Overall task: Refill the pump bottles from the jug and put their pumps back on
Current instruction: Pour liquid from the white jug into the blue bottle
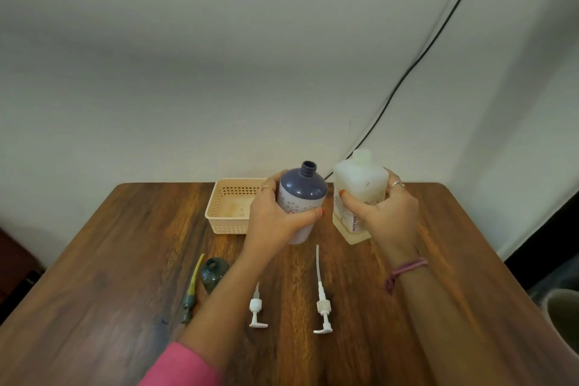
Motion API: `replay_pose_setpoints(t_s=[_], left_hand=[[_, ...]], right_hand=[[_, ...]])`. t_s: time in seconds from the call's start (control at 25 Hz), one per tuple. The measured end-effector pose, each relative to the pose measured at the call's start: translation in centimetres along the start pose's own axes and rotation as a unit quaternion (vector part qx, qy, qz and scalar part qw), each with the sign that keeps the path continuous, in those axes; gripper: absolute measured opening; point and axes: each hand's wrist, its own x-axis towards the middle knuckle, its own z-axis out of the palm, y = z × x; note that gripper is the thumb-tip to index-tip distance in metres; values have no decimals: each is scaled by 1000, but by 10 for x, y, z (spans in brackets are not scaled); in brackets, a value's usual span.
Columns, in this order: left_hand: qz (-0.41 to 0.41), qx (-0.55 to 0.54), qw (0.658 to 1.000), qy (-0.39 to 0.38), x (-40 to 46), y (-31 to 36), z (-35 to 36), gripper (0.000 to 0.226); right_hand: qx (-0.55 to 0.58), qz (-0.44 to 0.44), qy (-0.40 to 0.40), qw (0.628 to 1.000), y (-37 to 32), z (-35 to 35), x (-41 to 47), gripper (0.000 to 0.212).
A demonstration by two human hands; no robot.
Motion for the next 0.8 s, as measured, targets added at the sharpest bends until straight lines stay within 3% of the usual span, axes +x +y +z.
replay_pose_setpoints(t_s=[0.44, 0.8], left_hand=[[66, 32, 995, 69, 16, 79, -19, 78], [80, 21, 993, 86, 15, 96, -29, 80]], right_hand=[[-121, -144, 4, 982, -103, -42, 37, 73], [-215, -250, 15, 944, -124, -50, 48, 81]])
